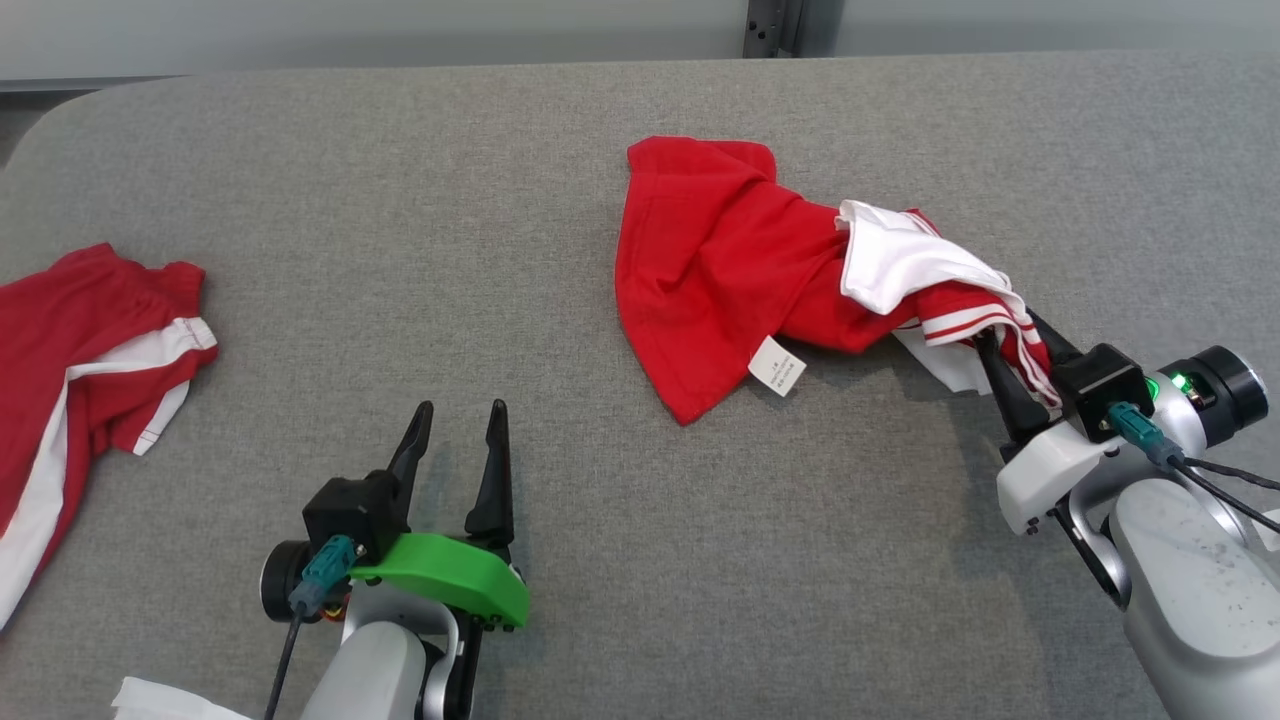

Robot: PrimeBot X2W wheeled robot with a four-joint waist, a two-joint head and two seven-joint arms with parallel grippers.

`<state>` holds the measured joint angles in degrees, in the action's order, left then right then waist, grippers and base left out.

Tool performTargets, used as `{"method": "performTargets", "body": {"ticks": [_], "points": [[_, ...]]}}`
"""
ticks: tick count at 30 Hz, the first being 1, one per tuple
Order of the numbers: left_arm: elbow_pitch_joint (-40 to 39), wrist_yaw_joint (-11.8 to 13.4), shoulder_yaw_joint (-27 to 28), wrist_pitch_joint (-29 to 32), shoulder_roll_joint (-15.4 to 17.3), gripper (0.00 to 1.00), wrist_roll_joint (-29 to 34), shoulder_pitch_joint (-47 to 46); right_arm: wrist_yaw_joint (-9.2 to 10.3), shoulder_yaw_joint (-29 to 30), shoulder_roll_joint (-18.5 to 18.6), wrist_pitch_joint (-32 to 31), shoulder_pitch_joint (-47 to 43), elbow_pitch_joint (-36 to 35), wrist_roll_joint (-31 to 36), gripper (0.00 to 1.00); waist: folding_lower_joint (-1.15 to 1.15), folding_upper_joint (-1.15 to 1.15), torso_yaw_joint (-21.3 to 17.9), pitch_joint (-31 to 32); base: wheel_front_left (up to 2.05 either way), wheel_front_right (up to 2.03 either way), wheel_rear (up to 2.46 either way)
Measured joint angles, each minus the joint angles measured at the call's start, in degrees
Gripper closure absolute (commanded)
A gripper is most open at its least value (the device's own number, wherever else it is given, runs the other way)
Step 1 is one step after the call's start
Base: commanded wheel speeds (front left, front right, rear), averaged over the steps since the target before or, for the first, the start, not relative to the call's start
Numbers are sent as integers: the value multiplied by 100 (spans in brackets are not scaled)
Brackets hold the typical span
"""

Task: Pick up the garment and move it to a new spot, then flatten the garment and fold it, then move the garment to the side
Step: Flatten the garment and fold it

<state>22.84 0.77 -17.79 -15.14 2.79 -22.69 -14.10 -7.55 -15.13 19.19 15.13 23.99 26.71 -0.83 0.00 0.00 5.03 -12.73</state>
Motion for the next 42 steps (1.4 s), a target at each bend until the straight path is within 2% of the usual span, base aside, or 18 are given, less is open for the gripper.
{"method": "performTargets", "body": {"ticks": [4,11,16,23,34,35,36,37,42], "points": [[1,-7,-24,-1,0,0,-1,1,0,84,-63,0,-129,-149,-283,0,0,0,-65,-4,0,0,0],[83,-104,-286,-1,-1,0,-43,-91,1,356,-584,0,-582,-677,-525,0,0,0,-303,-89,0,0,0],[314,-282,-622,0,-3,0,-182,-341,1,364,-857,0,-635,-857,-527,0,0,0,-563,-179,0,0,0],[892,-336,-882,0,-7,0,-308,-637,1,457,-917,0,-614,-960,-510,0,0,0,-1001,-317,0,0,0],[1278,-401,-840,-14,1,0,-424,-698,1,550,-1010,0,-618,-980,-520,0,0,0,-1476,-423,0,0,0],[1277,-415,-832,-14,2,25,-465,-702,1,544,-1015,0,-619,-981,-521,0,0,0,-1492,-421,0,0,0],[1267,-432,-823,-14,3,85,-468,-703,1,543,-1017,0,-619,-982,-521,0,0,0,-1498,-419,0,0,0],[1256,-436,-818,-13,2,100,-468,-703,1,542,-1016,0,-620,-982,-523,0,0,0,-1498,-416,0,0,0],[1171,-438,-735,-4,-8,100,-486,-691,1,556,-1014,0,-648,-982,-547,0,0,0,-1425,-394,0,0,0]]}}
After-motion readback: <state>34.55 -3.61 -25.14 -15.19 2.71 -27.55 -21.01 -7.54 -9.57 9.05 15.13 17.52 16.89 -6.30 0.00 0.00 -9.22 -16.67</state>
